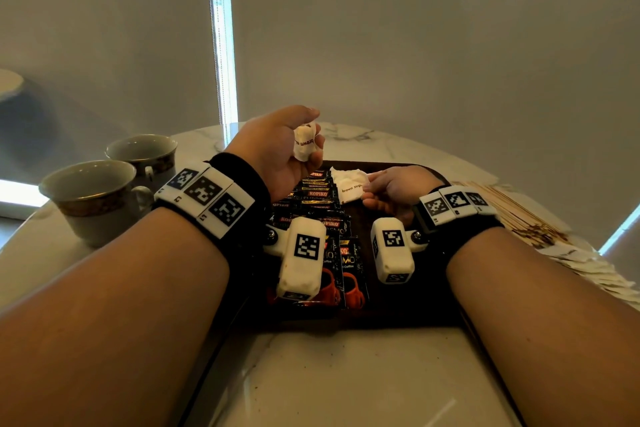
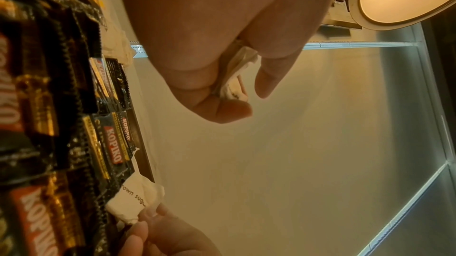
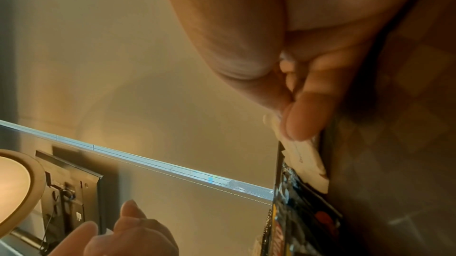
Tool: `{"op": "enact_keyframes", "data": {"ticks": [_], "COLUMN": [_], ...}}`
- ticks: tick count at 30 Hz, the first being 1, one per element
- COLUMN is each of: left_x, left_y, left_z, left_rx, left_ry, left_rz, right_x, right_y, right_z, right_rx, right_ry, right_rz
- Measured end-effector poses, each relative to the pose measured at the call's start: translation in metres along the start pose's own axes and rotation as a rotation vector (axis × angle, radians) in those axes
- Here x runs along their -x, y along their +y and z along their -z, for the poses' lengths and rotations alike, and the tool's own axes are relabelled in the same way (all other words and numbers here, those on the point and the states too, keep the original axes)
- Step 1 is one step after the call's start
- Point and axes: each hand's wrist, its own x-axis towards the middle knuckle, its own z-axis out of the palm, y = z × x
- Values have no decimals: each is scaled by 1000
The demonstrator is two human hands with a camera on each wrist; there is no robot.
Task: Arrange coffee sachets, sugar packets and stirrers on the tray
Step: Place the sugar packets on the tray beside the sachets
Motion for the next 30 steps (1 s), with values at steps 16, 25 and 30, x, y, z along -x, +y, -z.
{"op": "enact_keyframes", "data": {"ticks": [16,25,30], "left_x": [3,10,12], "left_y": [1,3,1], "left_z": [-1,-3,-5], "left_rx": [5,68,-13], "left_ry": [5,-42,-73], "left_rz": [-8,-16,7], "right_x": [-1,-1,2], "right_y": [-2,1,0], "right_z": [0,-1,-1], "right_rx": [12,-74,-85], "right_ry": [53,35,6], "right_rz": [-30,20,1]}}
